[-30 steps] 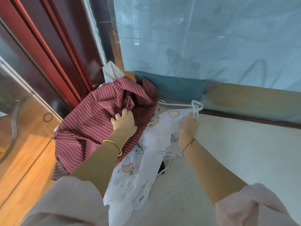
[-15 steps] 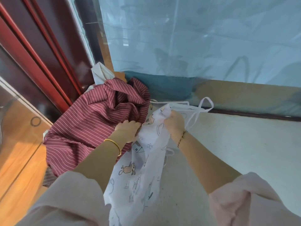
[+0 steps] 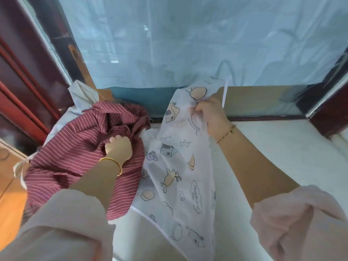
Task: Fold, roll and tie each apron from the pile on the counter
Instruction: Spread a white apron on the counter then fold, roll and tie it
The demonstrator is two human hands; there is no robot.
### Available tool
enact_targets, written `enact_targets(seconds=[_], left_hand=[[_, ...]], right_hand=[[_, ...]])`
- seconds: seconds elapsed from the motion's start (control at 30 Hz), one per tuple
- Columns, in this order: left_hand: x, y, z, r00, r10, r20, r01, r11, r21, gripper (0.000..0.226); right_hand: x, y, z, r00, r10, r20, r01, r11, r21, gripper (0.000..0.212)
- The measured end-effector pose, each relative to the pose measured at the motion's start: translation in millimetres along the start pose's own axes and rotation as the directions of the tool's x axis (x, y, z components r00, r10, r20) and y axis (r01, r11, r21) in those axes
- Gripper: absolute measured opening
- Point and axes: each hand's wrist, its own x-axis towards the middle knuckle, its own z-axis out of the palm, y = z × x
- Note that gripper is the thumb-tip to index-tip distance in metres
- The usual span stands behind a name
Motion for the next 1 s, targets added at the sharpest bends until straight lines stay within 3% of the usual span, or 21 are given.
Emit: enact_targets(seconds=[0.07,0.1,0.17,0.27,0.37,0.47,0.6,0.67,0.8,0.93,1.0], left_hand=[[-16,31,-16,0.995,0.041,-0.092,-0.066,0.956,-0.288,0.064],[-18,39,-24,0.990,0.102,-0.100,-0.131,0.927,-0.352,0.076],[-31,55,-26,0.976,0.215,-0.042,-0.218,0.931,-0.294,0.092],[-56,69,-5,0.981,0.185,0.056,-0.173,0.970,-0.172,0.095],[-85,98,17,0.981,0.193,-0.027,-0.194,0.955,-0.224,0.078],[-101,118,25,0.981,0.192,-0.015,-0.185,0.915,-0.358,0.069],[-99,115,46,0.974,0.183,0.137,-0.141,0.952,-0.272,0.106],[-91,108,54,0.978,0.139,0.159,-0.102,0.970,-0.220,0.112],[-70,96,64,0.972,0.192,0.136,-0.167,0.971,-0.173,0.102],[-34,85,67,0.965,0.149,0.218,-0.065,0.934,-0.353,0.066],[-19,79,65,0.931,0.222,0.291,-0.088,0.908,-0.411,0.053]], right_hand=[[-13,-11,-22,1.000,-0.017,0.008,0.016,0.999,0.039,0.033],[-14,-15,-26,1.000,-0.021,0.009,0.021,0.999,0.043,0.033],[-20,-24,-42,1.000,-0.020,-0.002,0.020,0.997,0.070,0.031],[-33,-35,-68,0.999,0.005,-0.034,-0.001,0.993,0.121,0.028],[-45,-29,-86,1.000,0.004,0.018,-0.010,0.937,0.350,0.027],[-55,-17,-94,0.999,0.030,0.016,-0.034,0.931,0.364,0.028],[-57,-7,-96,0.998,0.058,-0.007,-0.052,0.946,0.321,0.032],[-52,-6,-90,0.998,0.068,-0.017,-0.058,0.943,0.327,0.034],[-39,1,-69,0.997,0.073,-0.008,-0.068,0.958,0.280,0.035],[-14,17,-39,0.995,0.104,-0.008,-0.102,0.984,0.146,0.034],[6,26,-21,0.989,0.145,-0.014,-0.143,0.982,0.123,0.034]])
